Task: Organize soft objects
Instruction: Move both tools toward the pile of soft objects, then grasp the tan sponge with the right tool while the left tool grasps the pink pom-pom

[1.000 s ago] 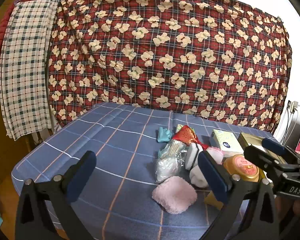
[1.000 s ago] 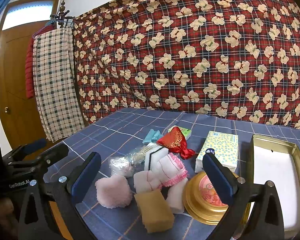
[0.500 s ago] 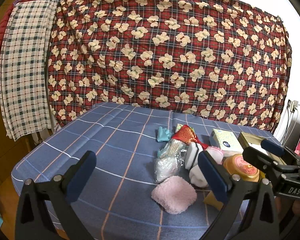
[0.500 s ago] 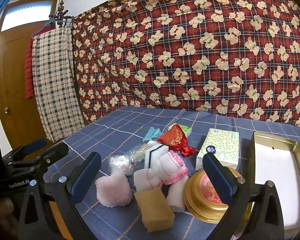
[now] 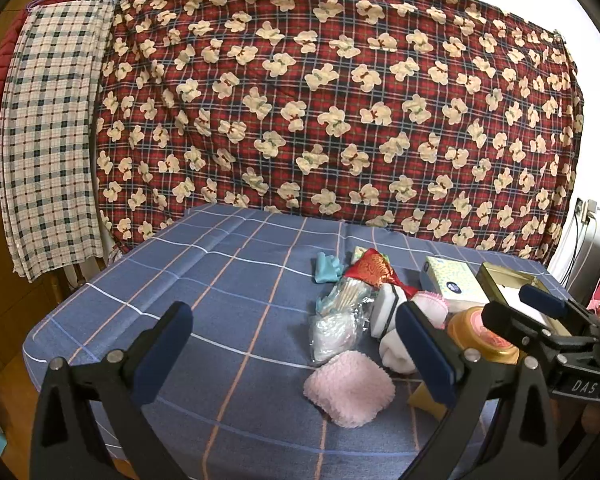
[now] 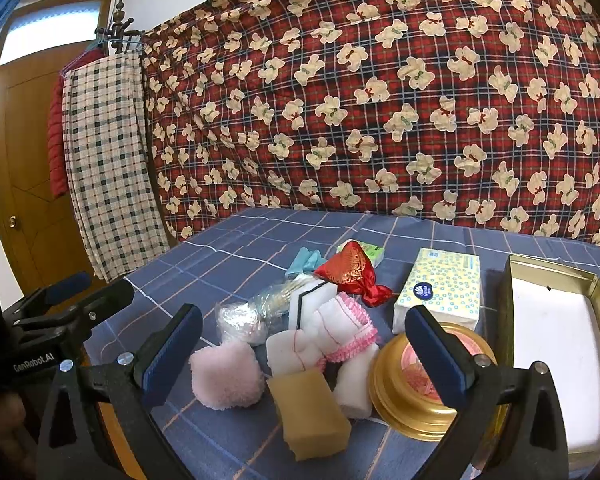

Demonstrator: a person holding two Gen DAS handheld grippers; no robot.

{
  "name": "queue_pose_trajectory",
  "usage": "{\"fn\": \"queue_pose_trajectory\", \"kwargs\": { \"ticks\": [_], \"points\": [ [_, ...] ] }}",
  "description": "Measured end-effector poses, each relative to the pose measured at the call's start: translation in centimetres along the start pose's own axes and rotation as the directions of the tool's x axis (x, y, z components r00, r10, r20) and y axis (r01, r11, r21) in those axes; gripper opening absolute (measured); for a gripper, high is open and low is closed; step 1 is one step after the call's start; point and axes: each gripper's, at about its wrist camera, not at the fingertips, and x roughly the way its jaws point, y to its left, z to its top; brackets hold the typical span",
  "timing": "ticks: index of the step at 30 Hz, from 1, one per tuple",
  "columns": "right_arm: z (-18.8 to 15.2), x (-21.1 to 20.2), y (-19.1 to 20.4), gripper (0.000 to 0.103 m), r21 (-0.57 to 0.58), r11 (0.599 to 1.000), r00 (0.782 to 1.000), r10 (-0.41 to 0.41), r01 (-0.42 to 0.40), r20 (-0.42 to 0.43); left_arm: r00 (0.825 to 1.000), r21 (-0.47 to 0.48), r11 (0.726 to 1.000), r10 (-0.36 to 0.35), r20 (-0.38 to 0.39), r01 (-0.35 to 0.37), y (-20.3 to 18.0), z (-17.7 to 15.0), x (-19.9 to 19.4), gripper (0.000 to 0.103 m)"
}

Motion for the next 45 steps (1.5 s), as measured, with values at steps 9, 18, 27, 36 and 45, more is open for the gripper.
{"fn": "queue_pose_trajectory", "kwargs": {
  "ticks": [9,18,27,36,45],
  "points": [
    [-0.6,-0.1,0.1,0.103,0.008,1.000,1.000,0.000,0.000,-0.004,1.000,-0.001,1.000,0.001,-0.001,-0.001,0.0,-0.1,0.0,0.103],
    [-0.7,0.1,-0.2,0.103,0.016,1.000,1.000,0.002,-0.002,-0.008,1.000,0.002,1.000,0.001,-0.004,-0.001,-0.1,-0.1,0.0,0.103],
    [-2.2,0.5,-0.5,0.103,0.039,0.999,1.000,0.000,0.001,-0.028,1.000,0.002,1.000,0.004,-0.022,-0.004,-0.1,-0.7,0.0,0.103],
    [-2.6,0.3,-1.2,0.103,0.018,0.999,0.998,-0.031,0.032,-0.064,0.998,0.014,1.000,0.005,-0.061,-0.004,-0.1,-2.0,1.9,0.103],
    [-4.3,0.1,-1.7,0.102,-0.050,0.998,0.996,-0.047,0.043,-0.081,0.994,0.025,1.000,-0.004,-0.108,0.006,-0.1,-3.1,3.6,0.103]
  ]
}}
